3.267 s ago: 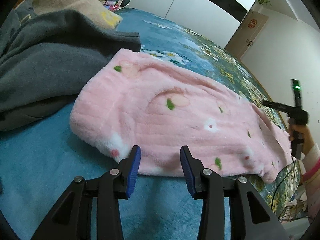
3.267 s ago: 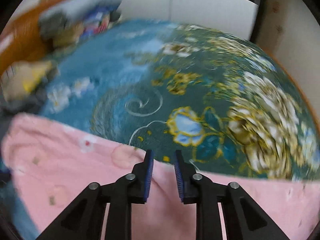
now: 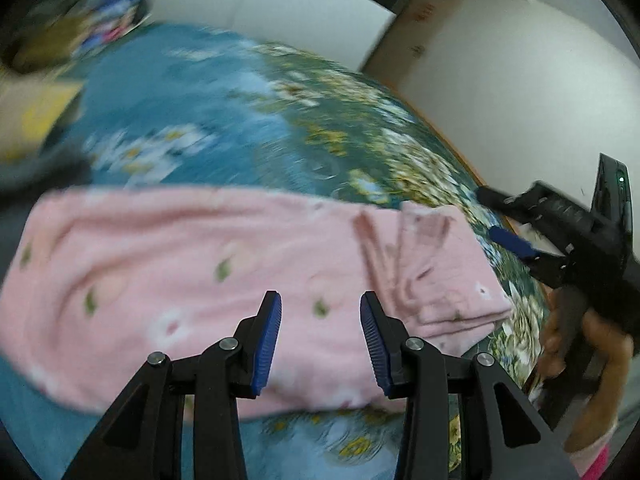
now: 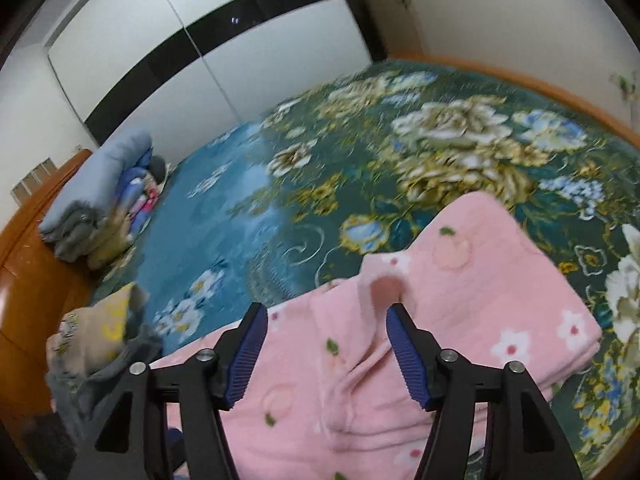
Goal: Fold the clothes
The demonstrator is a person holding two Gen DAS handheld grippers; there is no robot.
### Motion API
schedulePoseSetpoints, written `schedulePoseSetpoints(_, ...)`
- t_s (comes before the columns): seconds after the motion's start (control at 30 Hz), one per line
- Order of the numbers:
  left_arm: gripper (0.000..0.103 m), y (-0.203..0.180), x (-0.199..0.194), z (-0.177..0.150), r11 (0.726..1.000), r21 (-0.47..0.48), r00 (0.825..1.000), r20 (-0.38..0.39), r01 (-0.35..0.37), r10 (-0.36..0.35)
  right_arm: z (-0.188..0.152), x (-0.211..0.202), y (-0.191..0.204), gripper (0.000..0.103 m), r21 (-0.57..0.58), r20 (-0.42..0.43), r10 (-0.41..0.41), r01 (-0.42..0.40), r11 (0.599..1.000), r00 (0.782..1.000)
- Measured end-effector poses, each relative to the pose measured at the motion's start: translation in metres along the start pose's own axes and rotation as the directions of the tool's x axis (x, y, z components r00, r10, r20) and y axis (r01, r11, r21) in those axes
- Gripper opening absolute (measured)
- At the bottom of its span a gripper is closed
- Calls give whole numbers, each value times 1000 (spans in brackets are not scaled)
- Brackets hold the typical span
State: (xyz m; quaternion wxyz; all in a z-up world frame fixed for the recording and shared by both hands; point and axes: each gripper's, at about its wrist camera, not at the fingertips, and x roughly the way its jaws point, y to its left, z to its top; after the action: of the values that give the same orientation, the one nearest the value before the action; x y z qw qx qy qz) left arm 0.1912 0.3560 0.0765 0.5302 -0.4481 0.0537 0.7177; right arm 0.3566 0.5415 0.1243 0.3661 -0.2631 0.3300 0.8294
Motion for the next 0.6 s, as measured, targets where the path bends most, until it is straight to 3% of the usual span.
schedulePoseSetpoints(0.1,42,-17,14,12,998,68,1000,-10,-15,15,-29,7,-26,67,86,54,-16,11,996,998)
schedulePoseSetpoints(0.2,42,-35,33,16,989,145,999,-28,-17,21,-41,7,-66,67,204,61,-89,75,976,994)
schedulePoseSetpoints(0.3,42,-59,59,17,972,233,998,-61,-11,25,-31,-16,-98,67,318,151,-171,116,941,974)
schedulePoseSetpoints(0.37,42,-80,80,19,956,294,995,-91,0,28,-31,-31,-104,68,331,218,-222,142,933,950)
schedulePoseSetpoints(0.5,42,-114,116,21,917,398,988,-150,33,29,-30,-35,-114,69,358,246,-197,100,928,949)
schedulePoseSetpoints(0.6,42,-128,136,18,893,450,984,-163,5,76,-32,-31,-118,69,361,231,-172,79,929,958)
